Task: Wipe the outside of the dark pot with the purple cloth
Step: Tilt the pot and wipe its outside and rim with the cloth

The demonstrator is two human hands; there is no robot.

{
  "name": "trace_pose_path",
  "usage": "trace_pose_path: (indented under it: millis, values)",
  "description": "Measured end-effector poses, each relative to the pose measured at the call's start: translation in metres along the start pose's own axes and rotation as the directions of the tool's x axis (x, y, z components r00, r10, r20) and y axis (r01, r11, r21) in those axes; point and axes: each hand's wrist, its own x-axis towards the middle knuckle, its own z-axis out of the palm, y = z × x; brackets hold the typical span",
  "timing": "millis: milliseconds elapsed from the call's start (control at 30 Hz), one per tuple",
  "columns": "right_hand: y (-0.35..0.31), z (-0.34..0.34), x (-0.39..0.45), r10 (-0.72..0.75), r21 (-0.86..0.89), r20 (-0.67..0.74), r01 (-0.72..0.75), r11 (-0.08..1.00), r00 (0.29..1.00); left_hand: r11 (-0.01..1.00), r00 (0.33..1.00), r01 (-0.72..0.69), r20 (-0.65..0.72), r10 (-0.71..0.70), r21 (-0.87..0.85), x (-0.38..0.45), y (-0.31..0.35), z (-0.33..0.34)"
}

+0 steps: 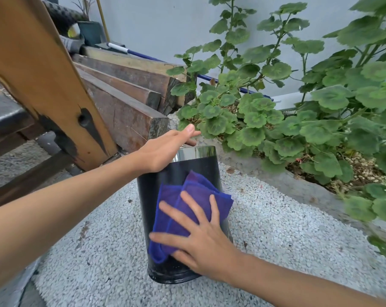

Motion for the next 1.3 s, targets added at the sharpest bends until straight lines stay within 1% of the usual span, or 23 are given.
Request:
trace_pose_path:
  millis: [100,167,267,333,367,400,433,467,500,533,567,600,633,667,700,733,800,867,933,967,1033,1133,1300]
  values:
    - [0.004,0.005,-0.023,-0.145,-0.1,0.058,0.15,0.984,0.988,0.991,0.999,-0.031,-0.016,0.034,0.133,-0.005,0.005,0.006]
    - [0.013,0.004,-0.032,-0.211,-0.113,0.097,0.221,0.969,0.973,0.975,0.999,-0.039,-0.02,0.044,0.22,-0.01,0.009,0.008]
    - [0.022,-0.001,-0.041,-0.286,-0.079,0.144,0.3,0.951,0.947,0.957,0.999,-0.04,-0.019,0.048,0.287,-0.015,0.013,0.009]
    - [0.031,-0.006,-0.047,-0.271,0.012,0.084,0.271,0.963,0.959,0.952,0.998,-0.049,-0.013,0.055,0.303,-0.016,0.014,0.008]
    - [0.037,-0.01,-0.049,-0.214,0.117,0.029,0.209,0.971,0.976,0.95,0.998,-0.053,-0.01,0.059,0.307,-0.016,0.015,0.008]
    - [0.041,-0.017,-0.05,-0.106,0.268,-0.023,0.108,0.957,0.994,0.949,0.998,-0.059,-0.006,0.064,0.311,-0.016,0.014,0.008]
    - [0.044,-0.024,-0.05,0.065,0.44,-0.05,-0.037,0.897,0.997,0.946,0.998,-0.066,0.002,0.069,0.316,-0.016,0.014,0.007]
    - [0.048,-0.034,-0.048,0.28,0.6,-0.05,-0.195,0.776,0.959,0.944,0.997,-0.075,0.01,0.076,0.322,-0.017,0.014,0.007]
    - [0.053,-0.045,-0.043,0.482,0.734,0.002,-0.329,0.594,0.876,0.941,0.997,-0.083,0.016,0.082,0.327,-0.017,0.013,0.007]
    - [0.061,-0.054,-0.037,0.629,0.814,0.071,-0.41,0.412,0.774,0.94,0.996,-0.09,0.021,0.089,0.329,-0.017,0.013,0.006]
    - [0.07,-0.061,-0.03,0.723,0.849,0.101,-0.439,0.296,0.683,0.938,0.995,-0.098,0.024,0.095,0.331,-0.018,0.011,0.006]
    - [0.08,-0.068,-0.023,0.78,0.862,0.083,-0.437,0.256,0.62,0.936,0.994,-0.108,0.028,0.105,0.335,-0.017,0.01,0.006]
    - [0.088,-0.076,-0.015,0.813,0.876,0.041,-0.412,0.25,0.58,0.933,0.993,-0.118,0.032,0.114,0.34,-0.017,0.008,0.006]
    - [0.096,-0.083,-0.007,0.829,0.894,-0.01,-0.366,0.258,0.56,0.931,0.992,-0.125,0.035,0.12,0.344,-0.016,0.007,0.005]
    - [0.102,-0.087,0.001,0.828,0.907,-0.05,-0.322,0.272,0.558,0.93,0.992,-0.126,0.038,0.12,0.345,-0.015,0.006,0.006]
    - [0.106,-0.091,0.011,0.807,0.909,-0.081,-0.289,0.301,0.585,0.93,0.992,-0.124,0.038,0.119,0.346,-0.014,0.004,0.006]
    - [0.109,-0.087,0.031,0.72,0.869,-0.142,-0.263,0.42,0.679,0.928,0.992,-0.127,0.036,0.122,0.35,-0.012,0.002,0.006]
    - [0.104,-0.068,0.046,0.601,0.814,-0.165,-0.237,0.531,0.782,0.911,0.985,-0.172,0.046,0.167,0.374,-0.013,0.0,0.007]
    - [0.093,-0.038,0.053,0.5,0.752,-0.126,-0.246,0.611,0.857,0.862,0.961,-0.27,0.065,0.268,0.429,-0.014,-0.003,0.007]
    - [0.09,-0.024,0.052,0.487,0.718,-0.095,-0.279,0.638,0.868,0.836,0.949,-0.307,0.076,0.307,0.455,-0.014,-0.006,0.006]
    - [0.085,-0.007,0.041,0.462,0.655,-0.04,-0.326,0.682,0.886,0.809,0.941,-0.328,0.093,0.326,0.487,-0.013,-0.014,0.0]
    - [0.077,0.009,0.009,0.38,0.59,0.039,-0.328,0.738,0.924,0.793,0.941,-0.332,0.114,0.32,0.511,-0.011,-0.023,-0.007]
    - [0.08,0.016,-0.041,0.236,0.535,0.205,-0.31,0.786,0.95,0.754,0.919,-0.373,0.106,0.379,0.542,-0.009,-0.025,-0.006]
